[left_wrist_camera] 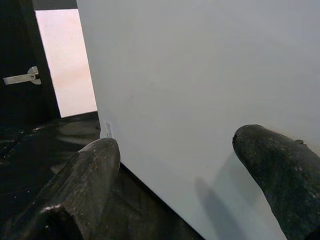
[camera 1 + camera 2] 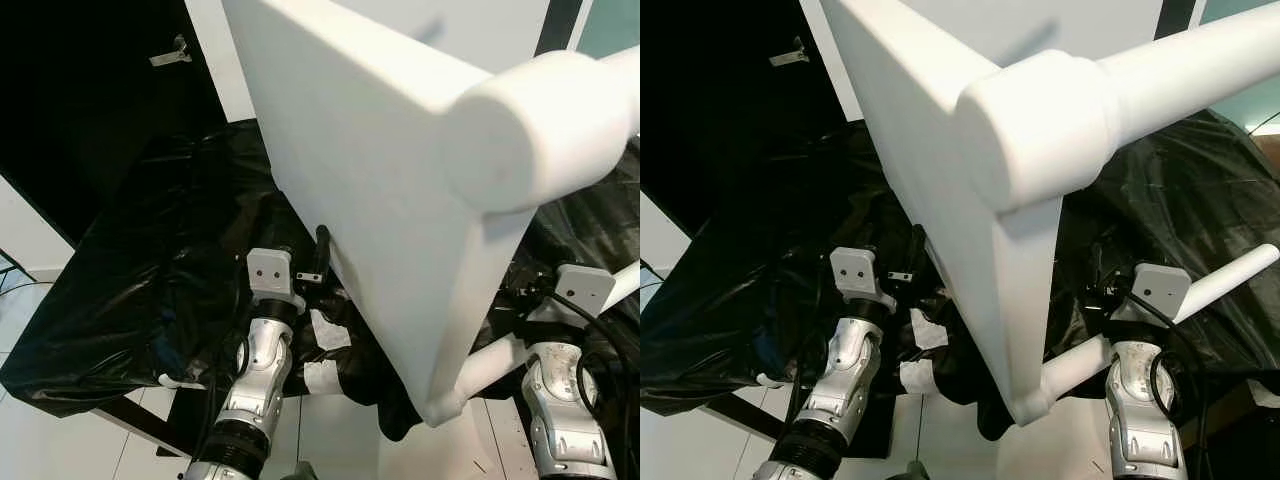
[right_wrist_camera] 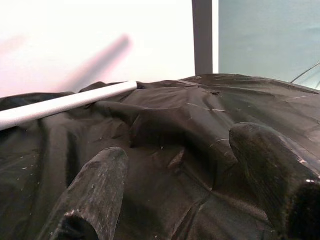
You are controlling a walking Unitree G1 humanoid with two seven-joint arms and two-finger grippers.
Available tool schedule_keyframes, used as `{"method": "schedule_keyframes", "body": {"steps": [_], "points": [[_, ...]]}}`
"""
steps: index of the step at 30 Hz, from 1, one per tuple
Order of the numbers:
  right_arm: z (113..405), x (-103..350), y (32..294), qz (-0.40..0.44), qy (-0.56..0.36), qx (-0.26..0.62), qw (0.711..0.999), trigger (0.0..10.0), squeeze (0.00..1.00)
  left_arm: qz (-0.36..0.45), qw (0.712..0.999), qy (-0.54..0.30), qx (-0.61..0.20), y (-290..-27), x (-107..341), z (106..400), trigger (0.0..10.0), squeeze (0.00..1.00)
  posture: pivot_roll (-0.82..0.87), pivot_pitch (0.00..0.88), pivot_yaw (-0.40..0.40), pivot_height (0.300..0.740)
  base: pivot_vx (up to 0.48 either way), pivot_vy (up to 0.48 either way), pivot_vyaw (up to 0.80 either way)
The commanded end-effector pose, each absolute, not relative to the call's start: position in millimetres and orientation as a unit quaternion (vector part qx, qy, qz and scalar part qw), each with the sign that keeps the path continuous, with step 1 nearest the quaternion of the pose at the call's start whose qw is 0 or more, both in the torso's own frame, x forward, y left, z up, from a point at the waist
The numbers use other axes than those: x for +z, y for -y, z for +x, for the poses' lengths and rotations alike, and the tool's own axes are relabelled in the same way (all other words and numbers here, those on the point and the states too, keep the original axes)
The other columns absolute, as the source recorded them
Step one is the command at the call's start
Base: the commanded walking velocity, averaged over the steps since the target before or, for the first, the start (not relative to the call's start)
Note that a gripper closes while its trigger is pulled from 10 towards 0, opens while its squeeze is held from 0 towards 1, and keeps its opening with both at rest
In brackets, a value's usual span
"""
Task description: Building children table
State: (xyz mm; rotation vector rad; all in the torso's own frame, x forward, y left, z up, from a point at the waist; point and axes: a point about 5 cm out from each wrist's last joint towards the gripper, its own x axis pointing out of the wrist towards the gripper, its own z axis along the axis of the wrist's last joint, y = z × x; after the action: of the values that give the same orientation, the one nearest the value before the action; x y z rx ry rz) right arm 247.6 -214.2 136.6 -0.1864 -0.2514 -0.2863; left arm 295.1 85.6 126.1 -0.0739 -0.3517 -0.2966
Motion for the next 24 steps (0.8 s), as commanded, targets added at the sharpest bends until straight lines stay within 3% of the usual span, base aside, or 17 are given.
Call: {"method": "schedule_keyframes", "body": {"steps": [1, 11, 24], "points": [[250, 135, 212, -0.087, 0.127, -0.142, 0.978, 10.0, 0.00, -0.028, 0.974, 0.157, -0.162, -86, 120, 296, 10.0, 0.00, 0.07, 0.000, 0.119, 0.740, 0.000, 0.000, 0.00], [251, 136, 212, -0.087, 0.128, -0.141, 0.978, 10.0, 0.00, -0.037, 0.958, 0.186, -0.215, -71, 137, 297, 10.0, 0.00, 0.08, 0.000, 0.110, 0.740, 0.000, 0.000, 0.00], [252, 133, 208, -0.082, 0.123, -0.137, 0.979, 10.0, 0.00, -0.068, 0.918, 0.226, -0.320, -7, 180, 316, 10.0, 0.00, 0.06, 0.000, 0.126, 0.740, 0.000, 0.000, 0.00]]}}
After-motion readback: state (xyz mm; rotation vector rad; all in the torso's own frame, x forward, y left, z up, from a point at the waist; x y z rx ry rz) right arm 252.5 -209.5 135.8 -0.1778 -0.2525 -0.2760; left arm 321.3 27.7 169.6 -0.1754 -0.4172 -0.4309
